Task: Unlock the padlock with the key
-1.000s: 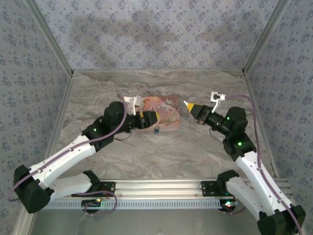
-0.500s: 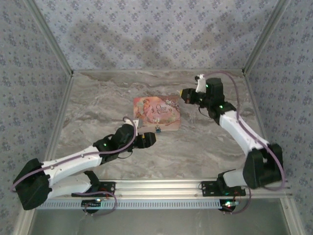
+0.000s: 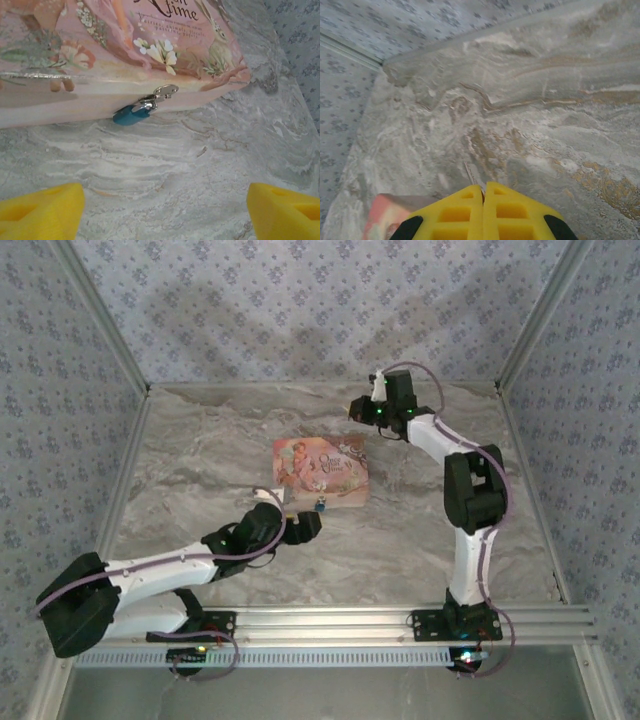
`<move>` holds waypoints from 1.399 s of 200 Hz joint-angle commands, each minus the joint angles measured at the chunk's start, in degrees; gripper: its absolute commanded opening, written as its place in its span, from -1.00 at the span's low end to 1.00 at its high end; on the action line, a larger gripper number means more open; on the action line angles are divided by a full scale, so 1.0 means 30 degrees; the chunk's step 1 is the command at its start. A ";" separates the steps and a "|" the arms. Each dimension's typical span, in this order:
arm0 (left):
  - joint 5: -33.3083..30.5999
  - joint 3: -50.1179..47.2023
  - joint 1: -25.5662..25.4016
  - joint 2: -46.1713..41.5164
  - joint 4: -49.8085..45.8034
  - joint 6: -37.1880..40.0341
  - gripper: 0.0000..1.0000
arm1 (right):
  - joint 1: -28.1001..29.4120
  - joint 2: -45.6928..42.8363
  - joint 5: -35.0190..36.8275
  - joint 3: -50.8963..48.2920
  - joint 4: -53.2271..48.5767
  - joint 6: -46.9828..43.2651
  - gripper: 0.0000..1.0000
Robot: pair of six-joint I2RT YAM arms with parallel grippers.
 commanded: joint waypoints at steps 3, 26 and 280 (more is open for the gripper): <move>-0.0808 0.0612 -0.0062 0.0518 0.1141 0.0912 0.72 | 0.0252 0.1142 0.0375 0.1216 -0.1233 -0.0099 -1.00; -0.0643 0.0855 0.0143 0.1033 0.1198 0.1122 0.78 | 0.0380 0.1516 0.0356 0.1279 -0.1486 -0.0183 -1.00; 0.1981 0.0122 0.1099 0.7725 0.9388 0.4671 0.95 | 0.0653 -0.0148 0.0501 -0.2079 -0.1835 -0.1823 -1.00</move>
